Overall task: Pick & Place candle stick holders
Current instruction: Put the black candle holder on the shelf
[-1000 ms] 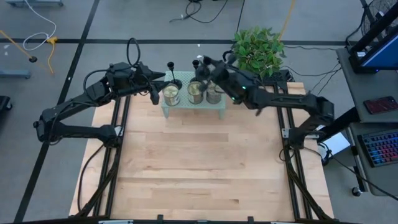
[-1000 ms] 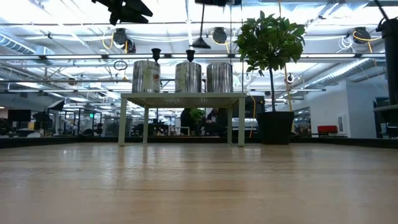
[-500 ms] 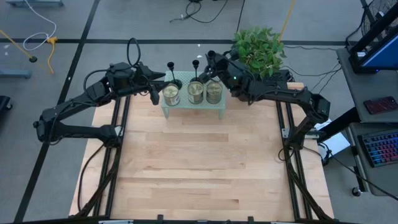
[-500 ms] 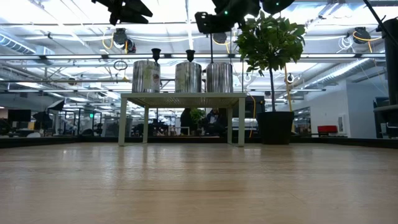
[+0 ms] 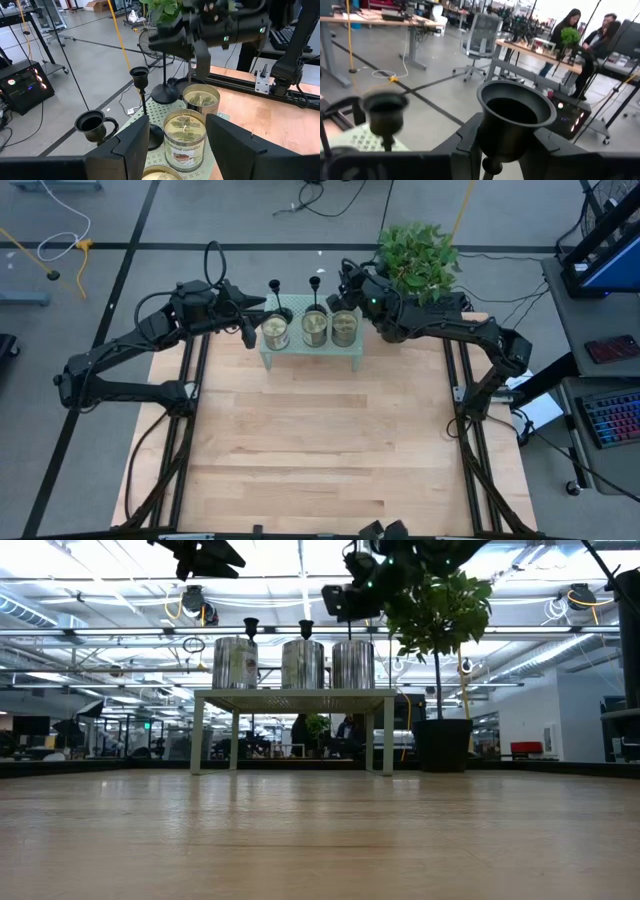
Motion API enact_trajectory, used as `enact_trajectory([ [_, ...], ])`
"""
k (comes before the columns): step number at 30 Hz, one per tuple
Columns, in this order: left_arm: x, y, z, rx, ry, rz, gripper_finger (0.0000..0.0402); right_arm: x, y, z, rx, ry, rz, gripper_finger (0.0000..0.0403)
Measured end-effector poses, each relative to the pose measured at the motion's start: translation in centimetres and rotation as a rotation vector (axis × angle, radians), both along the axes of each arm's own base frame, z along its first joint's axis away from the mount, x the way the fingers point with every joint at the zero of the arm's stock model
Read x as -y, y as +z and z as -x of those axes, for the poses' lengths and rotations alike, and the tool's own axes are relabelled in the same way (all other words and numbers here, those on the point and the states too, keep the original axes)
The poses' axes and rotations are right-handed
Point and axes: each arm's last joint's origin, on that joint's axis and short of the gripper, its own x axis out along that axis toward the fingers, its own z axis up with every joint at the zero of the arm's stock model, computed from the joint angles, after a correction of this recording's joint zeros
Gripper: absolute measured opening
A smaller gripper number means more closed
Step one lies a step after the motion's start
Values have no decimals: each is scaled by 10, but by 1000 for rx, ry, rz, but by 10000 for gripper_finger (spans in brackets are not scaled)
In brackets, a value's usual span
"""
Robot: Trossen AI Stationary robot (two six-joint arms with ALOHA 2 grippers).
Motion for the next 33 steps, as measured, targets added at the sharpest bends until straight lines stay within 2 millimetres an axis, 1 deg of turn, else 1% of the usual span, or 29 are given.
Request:
enact_trajectory([
  [6,0,0,0,0,0,0,202,5,-16,5,-10,-18,-17,85],
  [14,0,0,0,-1,0,0,202,12,-25,10,45,-48,-73,103],
  [23,0,0,0,0,0,0,202,15,-41,15,53,-67,-111,92],
  [28,0,0,0,0,0,0,202,15,-45,16,92,-65,-92,111],
  [33,0,0,0,0,0,0,202,15,-48,16,146,19,-104,124],
])
